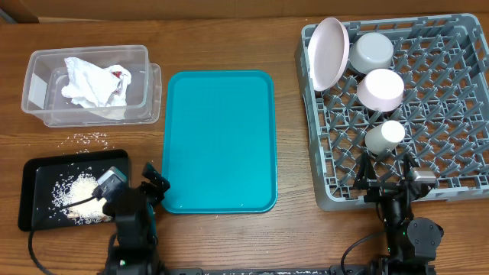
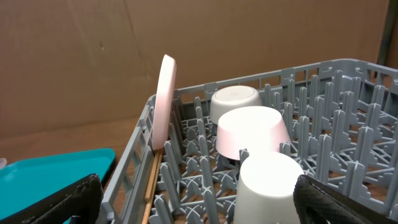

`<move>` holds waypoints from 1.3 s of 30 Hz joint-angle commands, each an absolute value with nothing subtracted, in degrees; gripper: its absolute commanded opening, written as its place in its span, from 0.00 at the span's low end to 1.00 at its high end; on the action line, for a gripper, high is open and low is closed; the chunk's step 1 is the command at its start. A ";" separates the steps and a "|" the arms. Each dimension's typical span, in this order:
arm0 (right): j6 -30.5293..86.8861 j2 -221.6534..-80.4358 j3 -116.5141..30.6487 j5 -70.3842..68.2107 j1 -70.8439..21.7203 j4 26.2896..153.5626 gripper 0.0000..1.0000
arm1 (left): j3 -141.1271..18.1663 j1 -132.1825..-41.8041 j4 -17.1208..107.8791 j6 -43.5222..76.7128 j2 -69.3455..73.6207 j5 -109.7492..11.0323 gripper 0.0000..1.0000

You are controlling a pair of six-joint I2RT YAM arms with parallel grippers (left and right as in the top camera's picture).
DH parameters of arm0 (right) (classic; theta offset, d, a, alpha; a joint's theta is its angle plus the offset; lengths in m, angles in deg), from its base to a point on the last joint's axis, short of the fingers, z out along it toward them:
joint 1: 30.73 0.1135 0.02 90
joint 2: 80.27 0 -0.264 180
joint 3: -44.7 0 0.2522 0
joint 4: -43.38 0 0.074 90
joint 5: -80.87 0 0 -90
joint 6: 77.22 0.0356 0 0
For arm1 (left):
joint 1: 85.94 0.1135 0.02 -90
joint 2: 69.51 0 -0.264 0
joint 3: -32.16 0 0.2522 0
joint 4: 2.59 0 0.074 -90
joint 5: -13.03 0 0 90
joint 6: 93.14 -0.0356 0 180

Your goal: Sort waste into correct bins and load items into the dishwasher

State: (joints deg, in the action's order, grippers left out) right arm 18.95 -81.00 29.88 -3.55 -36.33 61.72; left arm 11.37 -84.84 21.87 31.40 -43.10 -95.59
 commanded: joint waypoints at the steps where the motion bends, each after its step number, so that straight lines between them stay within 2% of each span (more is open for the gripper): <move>1: 18.74 -80.44 30.50 -3.48 -36.53 61.48 1.00 | 14.80 -85.15 20.23 20.72 -49.98 -94.89 1.00; 9: 18.74 -80.44 30.50 -3.48 -36.53 61.48 1.00 | 17.90 -85.15 13.98 5.83 -58.02 -89.55 1.00; 20: 18.74 -80.44 30.50 -3.48 -36.53 61.48 1.00 | 18.14 -85.06 14.33 -2.78 -69.35 -87.56 1.00; 25: 18.74 -80.44 30.50 -3.48 -36.53 61.48 1.00 | 18.14 -83.92 14.59 -3.22 -69.32 -85.33 1.00; 31: 18.74 -80.44 30.50 -3.48 -36.53 61.48 1.00 | 18.12 -81.56 15.58 -4.94 -69.32 -76.81 1.00; 39: 18.74 -80.44 30.50 -3.48 -36.53 61.48 1.00 | 18.12 -81.45 15.58 -5.75 -69.32 -76.42 1.00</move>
